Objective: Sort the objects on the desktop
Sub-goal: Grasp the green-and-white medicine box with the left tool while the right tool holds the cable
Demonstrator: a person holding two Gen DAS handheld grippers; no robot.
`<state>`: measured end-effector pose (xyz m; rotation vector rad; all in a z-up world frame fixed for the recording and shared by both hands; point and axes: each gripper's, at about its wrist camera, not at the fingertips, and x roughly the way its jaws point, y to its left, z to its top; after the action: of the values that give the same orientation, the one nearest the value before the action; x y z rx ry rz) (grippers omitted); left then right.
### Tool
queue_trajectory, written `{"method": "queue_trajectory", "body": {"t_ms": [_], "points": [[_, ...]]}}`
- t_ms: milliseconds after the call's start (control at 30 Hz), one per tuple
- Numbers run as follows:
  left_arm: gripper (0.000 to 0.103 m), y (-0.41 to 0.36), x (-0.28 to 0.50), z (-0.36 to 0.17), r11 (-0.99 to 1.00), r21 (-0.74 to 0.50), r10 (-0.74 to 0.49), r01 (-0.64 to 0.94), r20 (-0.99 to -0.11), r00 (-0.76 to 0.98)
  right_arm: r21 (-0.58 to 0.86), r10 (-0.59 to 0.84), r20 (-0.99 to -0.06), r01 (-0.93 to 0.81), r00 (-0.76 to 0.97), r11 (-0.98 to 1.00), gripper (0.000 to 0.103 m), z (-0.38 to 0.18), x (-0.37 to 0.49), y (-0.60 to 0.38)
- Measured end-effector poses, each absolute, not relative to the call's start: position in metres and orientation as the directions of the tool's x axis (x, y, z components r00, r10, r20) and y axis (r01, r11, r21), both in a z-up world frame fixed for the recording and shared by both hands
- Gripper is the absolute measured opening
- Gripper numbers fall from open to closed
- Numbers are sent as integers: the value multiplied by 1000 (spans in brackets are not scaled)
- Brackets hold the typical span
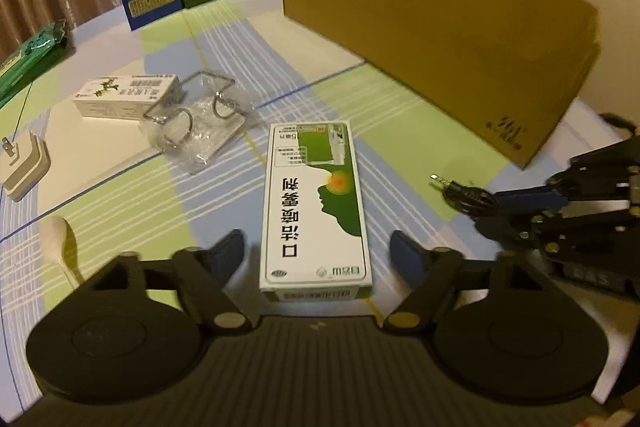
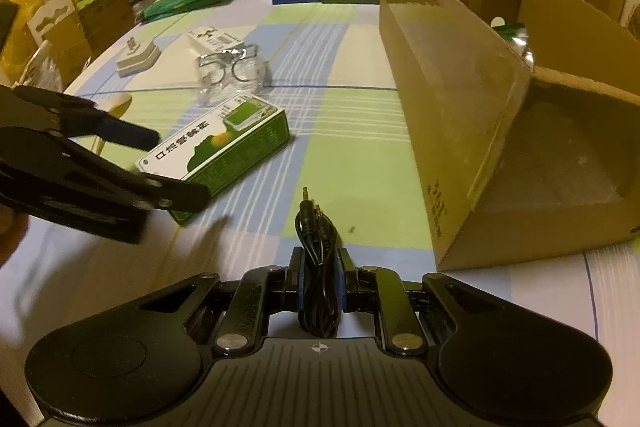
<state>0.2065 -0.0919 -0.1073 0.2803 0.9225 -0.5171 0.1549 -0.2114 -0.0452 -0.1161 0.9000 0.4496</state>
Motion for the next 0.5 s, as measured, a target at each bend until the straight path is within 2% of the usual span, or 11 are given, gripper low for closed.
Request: {"method": "queue_trajectory", "body": {"t_ms": [33, 200, 500], "points": [[51, -95, 207, -109, 850, 18, -290, 527, -819, 496, 91, 331, -777, -425, 535, 901, 12, -45, 155, -212], [50, -98, 193, -106, 877, 11, -260, 481, -830, 493, 105, 330, -778, -407, 535, 908, 12, -43, 151, -217], [52, -89, 117, -102, 907, -8, -229, 422, -849, 476, 143, 329, -781, -359, 532, 922, 12, -40, 104, -235]]}}
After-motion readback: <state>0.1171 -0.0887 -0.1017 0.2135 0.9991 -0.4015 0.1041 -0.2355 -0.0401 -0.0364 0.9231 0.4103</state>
